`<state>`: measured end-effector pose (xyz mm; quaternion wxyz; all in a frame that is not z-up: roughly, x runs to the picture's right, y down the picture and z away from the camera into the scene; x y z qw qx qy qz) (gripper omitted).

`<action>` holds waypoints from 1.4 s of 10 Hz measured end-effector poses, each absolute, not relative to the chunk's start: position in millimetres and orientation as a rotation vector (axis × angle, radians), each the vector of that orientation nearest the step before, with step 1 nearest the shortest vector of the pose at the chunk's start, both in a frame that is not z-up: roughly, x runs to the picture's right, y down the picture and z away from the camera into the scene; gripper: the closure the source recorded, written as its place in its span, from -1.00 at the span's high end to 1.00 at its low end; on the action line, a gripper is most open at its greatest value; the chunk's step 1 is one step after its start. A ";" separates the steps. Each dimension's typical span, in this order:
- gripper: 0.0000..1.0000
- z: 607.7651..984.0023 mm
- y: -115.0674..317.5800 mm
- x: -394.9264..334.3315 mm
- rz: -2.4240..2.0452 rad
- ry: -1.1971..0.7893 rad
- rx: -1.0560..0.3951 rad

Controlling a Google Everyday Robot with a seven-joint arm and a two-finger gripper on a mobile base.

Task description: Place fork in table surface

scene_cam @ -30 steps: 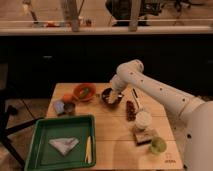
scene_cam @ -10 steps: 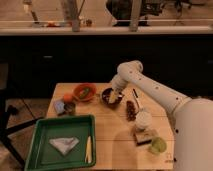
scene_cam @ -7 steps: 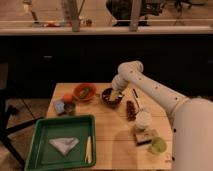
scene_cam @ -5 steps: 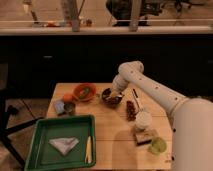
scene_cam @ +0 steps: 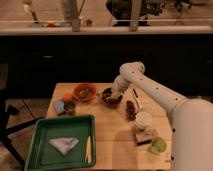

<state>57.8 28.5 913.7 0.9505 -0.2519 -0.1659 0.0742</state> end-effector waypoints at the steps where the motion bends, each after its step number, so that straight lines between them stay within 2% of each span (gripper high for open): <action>1: 0.51 913.6 29.2 57.2 0.147 -0.338 -0.514; 2: 0.59 912.4 28.5 56.7 0.145 -0.338 -0.513; 6: 0.58 911.4 28.8 59.0 0.144 -0.337 -0.516; 9: 0.27 912.8 28.8 60.7 0.146 -0.336 -0.519; 11: 0.27 913.4 29.1 61.7 0.148 -0.338 -0.522; 13: 0.39 914.6 30.0 63.3 0.151 -0.338 -0.527; 14: 0.39 915.5 30.7 64.1 0.152 -0.339 -0.530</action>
